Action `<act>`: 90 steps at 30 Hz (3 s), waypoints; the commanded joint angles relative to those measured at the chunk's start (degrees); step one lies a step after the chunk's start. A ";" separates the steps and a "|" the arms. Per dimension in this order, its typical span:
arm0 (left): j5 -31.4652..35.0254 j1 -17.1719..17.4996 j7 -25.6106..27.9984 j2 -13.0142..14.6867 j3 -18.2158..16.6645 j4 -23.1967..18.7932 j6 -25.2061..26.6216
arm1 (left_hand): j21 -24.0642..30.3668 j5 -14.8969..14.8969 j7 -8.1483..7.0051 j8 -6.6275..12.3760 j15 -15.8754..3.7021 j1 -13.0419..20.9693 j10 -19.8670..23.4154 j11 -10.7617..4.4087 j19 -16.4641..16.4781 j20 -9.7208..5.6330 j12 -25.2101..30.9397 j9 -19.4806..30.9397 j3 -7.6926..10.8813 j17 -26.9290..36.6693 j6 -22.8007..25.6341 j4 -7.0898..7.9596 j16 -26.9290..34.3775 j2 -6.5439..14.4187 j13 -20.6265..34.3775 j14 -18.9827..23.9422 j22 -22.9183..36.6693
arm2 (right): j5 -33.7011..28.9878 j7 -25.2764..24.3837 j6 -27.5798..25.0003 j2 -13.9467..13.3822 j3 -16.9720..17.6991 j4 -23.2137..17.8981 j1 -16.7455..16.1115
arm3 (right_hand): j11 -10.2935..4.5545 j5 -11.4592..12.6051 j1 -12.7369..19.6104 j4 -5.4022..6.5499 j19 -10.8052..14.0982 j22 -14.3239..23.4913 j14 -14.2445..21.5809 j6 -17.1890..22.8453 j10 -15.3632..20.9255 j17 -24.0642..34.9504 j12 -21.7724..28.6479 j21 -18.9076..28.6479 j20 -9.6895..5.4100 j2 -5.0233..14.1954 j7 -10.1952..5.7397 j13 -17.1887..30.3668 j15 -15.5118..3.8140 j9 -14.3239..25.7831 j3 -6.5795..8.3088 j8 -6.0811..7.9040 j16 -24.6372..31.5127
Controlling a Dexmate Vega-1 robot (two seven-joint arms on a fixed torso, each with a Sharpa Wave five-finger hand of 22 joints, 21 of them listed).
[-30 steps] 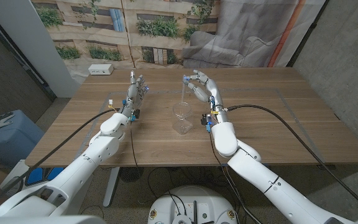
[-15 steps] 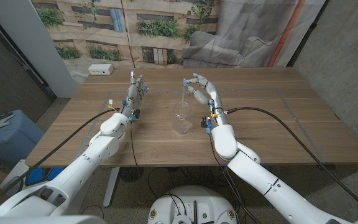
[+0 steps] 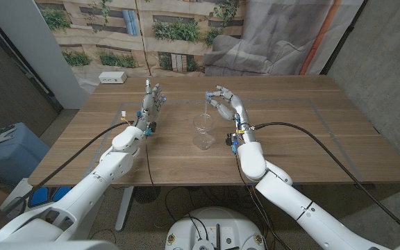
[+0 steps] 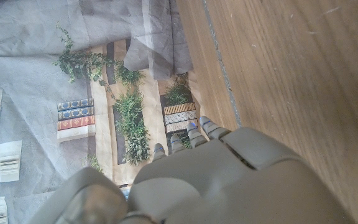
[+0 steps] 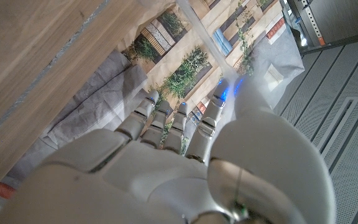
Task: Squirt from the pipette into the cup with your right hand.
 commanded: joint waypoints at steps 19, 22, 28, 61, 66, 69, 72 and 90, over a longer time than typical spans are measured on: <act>-0.01 0.01 -0.12 0.03 -0.01 -0.03 0.06 | 0.32 0.27 -0.32 0.35 -6.53 0.06 -0.29 -0.18 -0.37 -5.19 0.26 0.13 -0.36 0.10 -0.35 0.05 0.34 2.44 0.31 -0.47 0.14 | -1.05 -0.47 1.23 -0.37 -0.77 3.76 -0.01 | 0.15 0.53 0.41 0.07 0.13 0.21 0.36 0.12 0.13 0.32 -0.27 -0.26 -0.04 -0.16 -0.06 0.18 -3.57 0.16 -0.37 -0.21 0.25; -0.02 0.01 -0.15 0.04 -0.01 -0.03 0.05 | 0.34 0.27 -0.32 0.35 -6.56 0.06 -0.25 -0.18 -0.33 -5.21 0.27 0.13 -0.36 0.10 -0.36 0.05 0.35 2.44 0.31 -0.46 0.14 | -1.00 -1.07 1.21 -0.03 -0.67 3.96 -0.26 | 0.14 0.54 0.42 0.10 0.13 0.21 0.41 0.09 0.11 0.34 -0.29 -0.26 -0.08 -0.15 -0.05 0.18 -3.54 0.16 -0.41 -0.24 0.27; 0.06 0.04 0.12 -0.01 -0.03 -0.09 0.06 | 0.32 0.27 -0.32 0.34 -6.51 0.07 -0.29 -0.13 -0.40 -5.21 0.26 0.13 -0.36 0.10 -0.37 0.05 0.34 2.44 0.31 -0.49 0.14 | -1.28 -1.36 1.54 -0.10 -0.73 4.25 -0.37 | 0.10 0.56 0.44 0.13 0.13 0.21 0.29 0.07 0.18 0.37 -0.27 -0.26 -0.16 -0.10 -0.08 0.18 -3.60 0.17 -0.49 -0.29 0.24; -0.02 0.03 -0.13 0.05 -0.01 -0.08 0.07 | 0.31 0.27 -0.32 0.34 -6.51 0.08 -0.35 -0.14 -0.41 -5.23 0.23 0.13 -0.34 0.09 -0.38 0.04 0.33 2.45 0.31 -0.50 0.14 | -0.59 -1.66 3.15 1.27 -1.61 6.77 -0.20 | -0.15 0.65 0.64 0.20 0.45 0.23 0.46 0.67 0.54 0.53 -0.19 -0.15 -0.22 0.12 0.07 0.21 -3.90 0.21 -0.90 -0.23 0.35; -0.02 0.02 -0.13 0.04 -0.01 -0.06 0.06 | 0.31 0.27 -0.32 0.33 -6.51 0.07 -0.34 -0.16 -0.41 -5.22 0.24 0.13 -0.34 0.09 -0.38 0.04 0.32 2.45 0.31 -0.52 0.14 | -0.62 -1.81 3.21 1.42 -1.65 6.95 -0.14 | -0.33 0.70 0.83 0.14 0.86 0.24 0.92 1.83 1.06 0.57 -0.02 -0.01 -0.41 0.17 0.47 0.23 -4.10 0.22 -0.98 0.22 0.55; -0.02 0.02 -0.13 0.04 -0.01 -0.05 0.06 | 0.31 0.27 -0.32 0.34 -6.51 0.07 -0.33 -0.15 -0.41 -5.22 0.24 0.13 -0.34 0.09 -0.38 0.04 0.32 2.45 0.31 -0.53 0.14 | -0.55 -2.13 2.77 1.64 -1.52 6.79 -0.32 | -0.42 0.73 0.94 0.13 0.91 0.25 1.10 2.57 1.30 0.62 0.06 -0.01 -0.52 0.24 0.59 0.24 -4.30 0.23 -1.02 0.51 0.65; -0.01 0.02 -0.14 0.03 0.00 -0.03 0.04 | 0.31 0.27 -0.32 0.34 -6.52 0.07 -0.32 -0.16 -0.41 -5.22 0.24 0.13 -0.35 0.09 -0.37 0.04 0.32 2.44 0.31 -0.53 0.14 | -0.51 -2.10 3.40 1.56 -1.54 7.09 -0.21 | -0.36 0.74 1.01 0.11 1.12 0.25 1.16 2.81 1.66 0.65 0.18 0.06 -0.55 0.25 0.75 0.24 -4.28 0.24 -1.05 0.62 0.69; -0.02 0.02 -0.14 0.04 -0.01 -0.04 0.05 | 0.30 0.27 -0.32 0.34 -6.58 0.08 -0.26 -0.09 -0.42 -5.23 0.27 0.13 -0.35 0.10 -0.37 0.04 0.33 2.43 0.31 -0.51 0.14 | 0.82 -2.37 2.97 2.49 -1.46 7.26 -0.47 | -1.08 1.00 2.84 -0.52 1.60 0.27 1.70 4.22 2.07 0.80 0.19 0.13 -0.93 0.50 0.13 0.26 -5.08 0.20 -0.78 1.16 1.02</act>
